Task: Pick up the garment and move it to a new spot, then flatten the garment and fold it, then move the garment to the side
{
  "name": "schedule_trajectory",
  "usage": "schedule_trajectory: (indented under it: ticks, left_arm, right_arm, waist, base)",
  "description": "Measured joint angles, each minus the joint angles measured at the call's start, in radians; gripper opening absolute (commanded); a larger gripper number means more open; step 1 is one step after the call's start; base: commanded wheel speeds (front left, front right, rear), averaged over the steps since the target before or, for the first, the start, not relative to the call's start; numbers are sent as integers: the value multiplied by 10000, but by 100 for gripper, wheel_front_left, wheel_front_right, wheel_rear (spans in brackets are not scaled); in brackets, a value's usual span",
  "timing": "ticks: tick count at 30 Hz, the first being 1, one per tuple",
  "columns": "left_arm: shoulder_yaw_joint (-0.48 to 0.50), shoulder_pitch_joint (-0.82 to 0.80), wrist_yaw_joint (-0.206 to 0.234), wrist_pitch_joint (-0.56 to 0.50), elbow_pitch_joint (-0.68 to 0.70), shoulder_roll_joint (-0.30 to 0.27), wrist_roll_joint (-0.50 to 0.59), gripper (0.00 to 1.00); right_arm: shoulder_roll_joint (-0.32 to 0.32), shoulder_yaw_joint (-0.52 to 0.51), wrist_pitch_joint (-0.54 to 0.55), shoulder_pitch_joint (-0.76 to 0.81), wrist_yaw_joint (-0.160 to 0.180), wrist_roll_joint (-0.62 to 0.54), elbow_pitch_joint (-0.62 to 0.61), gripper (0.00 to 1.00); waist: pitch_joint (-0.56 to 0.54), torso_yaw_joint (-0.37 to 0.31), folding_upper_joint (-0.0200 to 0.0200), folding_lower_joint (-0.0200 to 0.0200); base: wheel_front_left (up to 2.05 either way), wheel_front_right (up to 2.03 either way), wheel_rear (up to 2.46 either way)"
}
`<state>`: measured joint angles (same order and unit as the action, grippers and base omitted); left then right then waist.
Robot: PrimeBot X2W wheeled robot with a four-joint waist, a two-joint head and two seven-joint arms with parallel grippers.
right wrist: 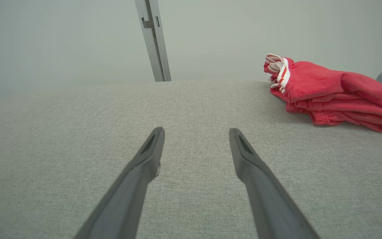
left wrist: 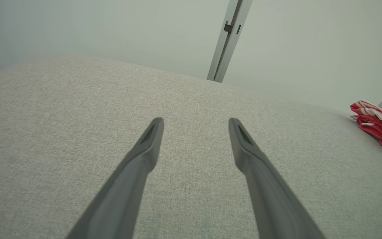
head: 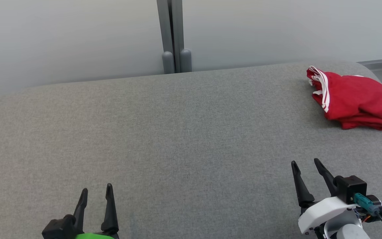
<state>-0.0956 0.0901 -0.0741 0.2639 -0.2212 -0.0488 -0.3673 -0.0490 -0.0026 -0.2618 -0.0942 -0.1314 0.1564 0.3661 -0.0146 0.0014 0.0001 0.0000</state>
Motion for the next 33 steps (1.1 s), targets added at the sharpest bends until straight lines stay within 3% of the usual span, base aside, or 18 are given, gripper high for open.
schedule_trajectory:
  ticks: [15, 16, 22, 33]
  left_arm:
    - [-63, -1, 38, 0, -98, 0, 0, 100]
    - [-65, 3, 38, 2, -113, 4, 0, 0]
    - [-67, 49, 38, -36, -581, 23, -94, 0]
    - [203, -1, -23, -573, -596, 23, -1918, 0]
  right_arm:
    - [2, 339, 0, 9, 0, 132, -182, 100]
    - [10, 343, 2, 18, 0, 132, -201, 0]
    - [82, 359, 86, 295, 0, 205, 261, 0]
    - [82, 144, 629, 307, 0, 2291, 115, 0]
  waist:
    - [-50, -8, 0, 0]
    - [-55, 5, 0, 0]
    - [-54, 4, 0, -1]
    - [-33, 2, 0, 0]
  base:
    - [0, 0, 0]
    - [0, 0, 0]
    - [0, 0, 0]
    - [0, 0, 0]
